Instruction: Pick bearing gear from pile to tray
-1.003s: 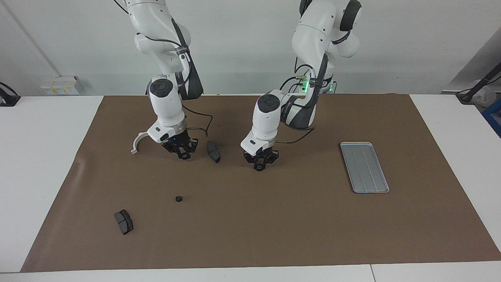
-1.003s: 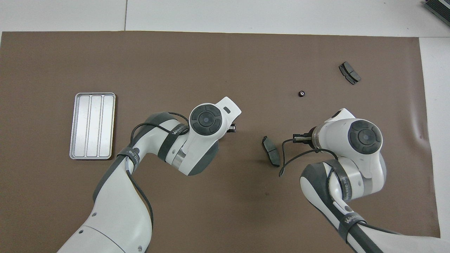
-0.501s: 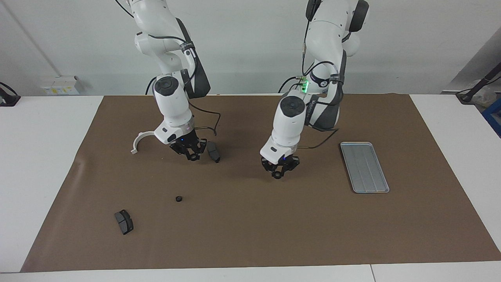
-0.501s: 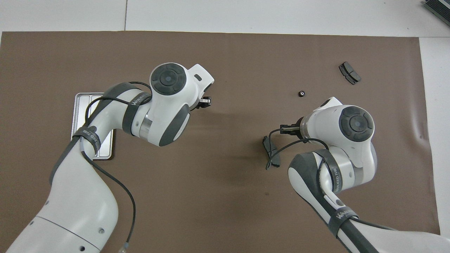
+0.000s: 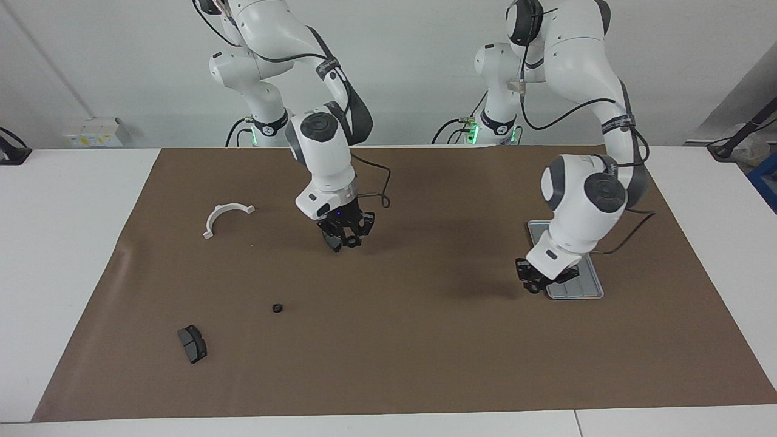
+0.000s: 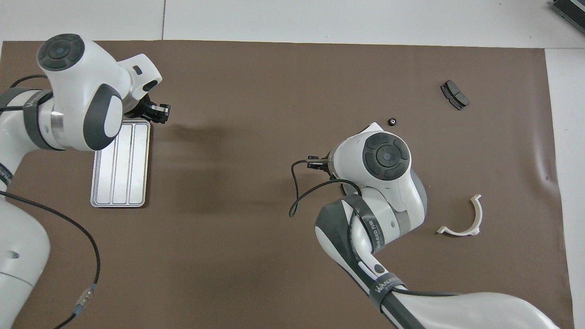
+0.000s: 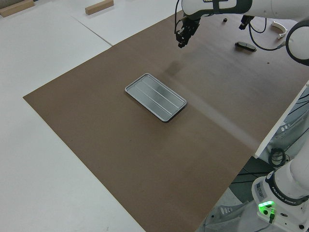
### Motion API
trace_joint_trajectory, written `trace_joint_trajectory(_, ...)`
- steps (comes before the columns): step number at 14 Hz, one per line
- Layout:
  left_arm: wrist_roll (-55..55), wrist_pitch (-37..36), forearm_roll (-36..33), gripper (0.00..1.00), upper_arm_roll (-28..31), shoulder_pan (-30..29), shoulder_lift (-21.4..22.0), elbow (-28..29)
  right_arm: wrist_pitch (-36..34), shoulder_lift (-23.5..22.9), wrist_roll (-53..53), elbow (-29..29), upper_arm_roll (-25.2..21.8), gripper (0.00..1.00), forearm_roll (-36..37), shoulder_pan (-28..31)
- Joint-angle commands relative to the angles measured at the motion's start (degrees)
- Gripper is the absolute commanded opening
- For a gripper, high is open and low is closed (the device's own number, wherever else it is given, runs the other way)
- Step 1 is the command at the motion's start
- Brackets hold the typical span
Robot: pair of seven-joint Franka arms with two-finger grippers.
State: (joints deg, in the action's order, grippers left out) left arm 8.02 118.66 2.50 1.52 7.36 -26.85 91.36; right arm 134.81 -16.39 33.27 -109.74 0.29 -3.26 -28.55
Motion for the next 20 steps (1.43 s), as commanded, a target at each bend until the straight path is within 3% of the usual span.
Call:
trace_joint_trajectory(1,10.2,0.4,1.5,0.05,-0.6,-4.9,3.9,6.2,-3.9,-8.0,6.9,10.7,-0.1,0.00,2.6,-3.0)
trace_joint_trajectory(4,16.0,4.7,1.5,0.06,-0.5,-7.5,5.7,12.5,-6.7,-14.2,13.4,19.4,0.1,0.00,5.6,-4.9)
trace_joint_trajectory(6,16.0,7.8,1.5,0.16,-0.5,-7.5,6.9,16.1,-6.6,-16.3,15.8,20.0,0.1,0.00,5.6,-7.2)
trace_joint_trajectory(7,15.9,8.4,1.5,0.37,-0.5,-7.5,7.0,16.6,-6.1,-17.1,17.1,20.4,0.1,0.00,5.7,-8.0)
trace_joint_trajectory(9,15.7,8.4,1.5,0.96,-0.5,-7.4,6.8,16.0,-5.6,-17.1,17.5,20.4,0.1,0.00,5.6,-8.2)
trace_joint_trajectory(10,15.5,8.5,1.5,1.00,-0.6,-7.4,6.5,15.4,-5.0,-16.9,17.6,19.7,0.1,0.00,5.5,-8.4)
trace_joint_trajectory(14,11.4,7.6,4.4,1.00,-0.9,-6.0,5.9,10.9,-2.6,-16.7,17.4,16.7,0.1,0.04,5.7,-8.5)
trace_joint_trajectory(15,5.6,7.5,5.8,1.00,-0.8,-2.9,5.8,9.8,-2.6,-16.6,17.1,16.4,0.1,0.13,5.8,-8.5)
trace_joint_trajectory(16,-0.7,7.5,5.8,1.00,-0.6,0.1,5.7,9.5,-2.6,-16.5,17.0,15.8,0.1,0.28,5.7,-8.5)
trace_joint_trajectory(17,-5.8,7.8,5.7,1.00,-0.6,2.5,5.4,9.2,-2.7,-16.5,16.9,16.3,0.1,0.65,5.7,-8.3)
trace_joint_trajectory(18,-9.0,7.6,5.6,1.00,-0.6,4.5,5.4,8.7,-2.8,-16.5,16.8,16.7,0.1,0.88,5.8,-7.8)
trace_joint_trajectory(19,-12.0,7.8,5.6,1.00,-0.6,6.6,5.3,8.4,-2.8,-16.5,16.8,17.2,0.1,1.00,5.7,-7.6)
trace_joint_trajectory(20,-16.3,8.4,5.6,1.00,-0.6,9.0,5.1,8.4,-3.0,-16.4,16.7,17.7,-0.1,1.00,5.7,-7.4)
